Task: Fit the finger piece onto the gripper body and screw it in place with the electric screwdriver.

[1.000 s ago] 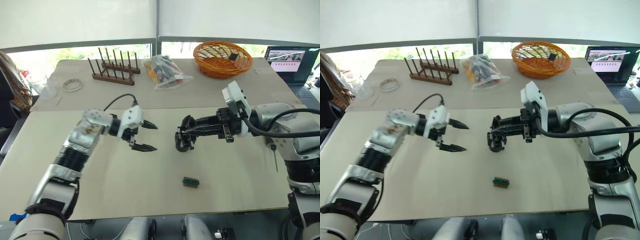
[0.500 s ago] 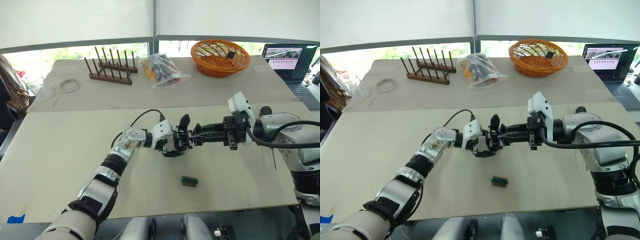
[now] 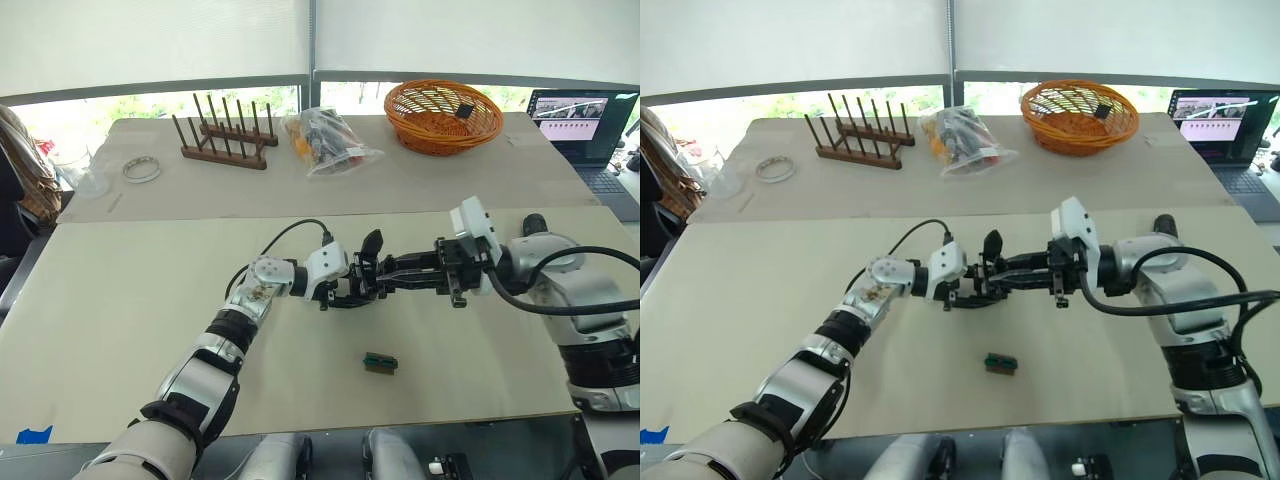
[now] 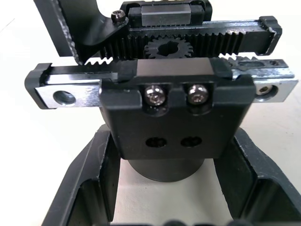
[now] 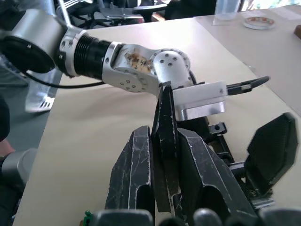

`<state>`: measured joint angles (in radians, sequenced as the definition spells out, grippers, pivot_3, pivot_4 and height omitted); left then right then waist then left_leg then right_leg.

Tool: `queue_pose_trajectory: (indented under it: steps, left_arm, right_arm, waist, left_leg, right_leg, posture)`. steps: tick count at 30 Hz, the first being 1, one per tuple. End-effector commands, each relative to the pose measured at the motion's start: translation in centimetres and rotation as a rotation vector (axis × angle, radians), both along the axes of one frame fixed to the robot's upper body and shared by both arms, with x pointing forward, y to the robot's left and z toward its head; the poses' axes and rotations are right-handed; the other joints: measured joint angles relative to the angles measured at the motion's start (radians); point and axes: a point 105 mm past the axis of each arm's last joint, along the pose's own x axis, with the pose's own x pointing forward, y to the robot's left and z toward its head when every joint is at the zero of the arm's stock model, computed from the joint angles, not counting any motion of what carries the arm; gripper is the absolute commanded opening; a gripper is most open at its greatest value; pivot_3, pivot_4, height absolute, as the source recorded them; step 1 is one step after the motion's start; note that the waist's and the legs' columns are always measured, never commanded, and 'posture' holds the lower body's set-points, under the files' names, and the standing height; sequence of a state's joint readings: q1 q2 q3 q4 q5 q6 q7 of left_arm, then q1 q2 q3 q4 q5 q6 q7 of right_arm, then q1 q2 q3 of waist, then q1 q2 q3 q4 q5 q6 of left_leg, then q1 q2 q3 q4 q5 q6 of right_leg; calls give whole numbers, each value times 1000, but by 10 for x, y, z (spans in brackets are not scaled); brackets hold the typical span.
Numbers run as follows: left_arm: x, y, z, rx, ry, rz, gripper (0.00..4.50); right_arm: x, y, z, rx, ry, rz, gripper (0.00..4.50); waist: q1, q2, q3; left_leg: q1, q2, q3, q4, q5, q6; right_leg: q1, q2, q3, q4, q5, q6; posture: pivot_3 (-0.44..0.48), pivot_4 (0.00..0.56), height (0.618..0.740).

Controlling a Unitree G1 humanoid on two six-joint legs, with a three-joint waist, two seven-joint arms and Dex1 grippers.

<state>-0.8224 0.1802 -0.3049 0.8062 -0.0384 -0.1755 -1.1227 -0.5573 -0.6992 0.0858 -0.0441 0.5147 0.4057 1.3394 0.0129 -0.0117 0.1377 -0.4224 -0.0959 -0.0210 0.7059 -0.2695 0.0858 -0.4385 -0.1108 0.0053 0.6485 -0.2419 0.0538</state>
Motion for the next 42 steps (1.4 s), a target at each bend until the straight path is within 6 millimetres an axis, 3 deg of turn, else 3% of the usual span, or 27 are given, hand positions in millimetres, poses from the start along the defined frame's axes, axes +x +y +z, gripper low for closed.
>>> queue_pose_trajectory:
  steps: [1, 8, 20, 25, 36, 42]
  left_arm:
    - [-2, -5, 2, 9, -18, -36, 2294]
    - [-3, -3, 2, 14, -18, -41, 2294]
    - [0, 0, 1, 9, -14, -12, 2294]
    - [-1, -1, 1, 10, -15, -17, 2294]
    - [1, 4, 2, 18, -22, -5, 2294]
    - [2, 6, 2, 20, -22, -3, 2294]
  right_arm:
    - [8, 6, 9, 21, -74, 38, 321]
    - [21, 9, 2, 33, -72, 36, 321]
    - [23, 11, -19, -18, -10, 73, 321]
    - [33, 9, -33, -47, 4, 34, 321]
    - [11, -1, -69, -95, 207, 112, 321]
    - [20, -8, -91, -204, 321, 37, 321]
  waist:
    - [-1, 0, 0]
    - [-1, 0, 0]
    - [-3, 0, 0]
    - [-6, 0, 0]
    - [-7, 0, -2]
    - [-7, -1, -4]
  left_leg:
    - [0, 0, 0, 0, 0, 0]
    - [0, 0, 0, 2, 0, 0]
    - [0, 0, -1, 4, 0, 0]
    - [1, 0, -1, 4, 0, 0]
    - [8, 1, -1, 3, 0, 0]
    - [8, 1, -2, 3, -1, 1]
  right_leg:
    - [0, 0, 0, 0, 0, 0]
    - [0, 0, -3, 1, 0, 0]
    - [1, 0, -3, 1, 0, 0]
    - [1, 0, -3, 1, 0, 0]
    - [8, 0, -3, 1, 0, 0]
    - [9, -1, -3, 0, 0, 0]
  posture:
    - [0, 150, 740]
    - [0, 150, 740]
    - [0, 150, 740]
    - [0, 150, 740]
    - [0, 150, 740]
    - [0, 150, 740]
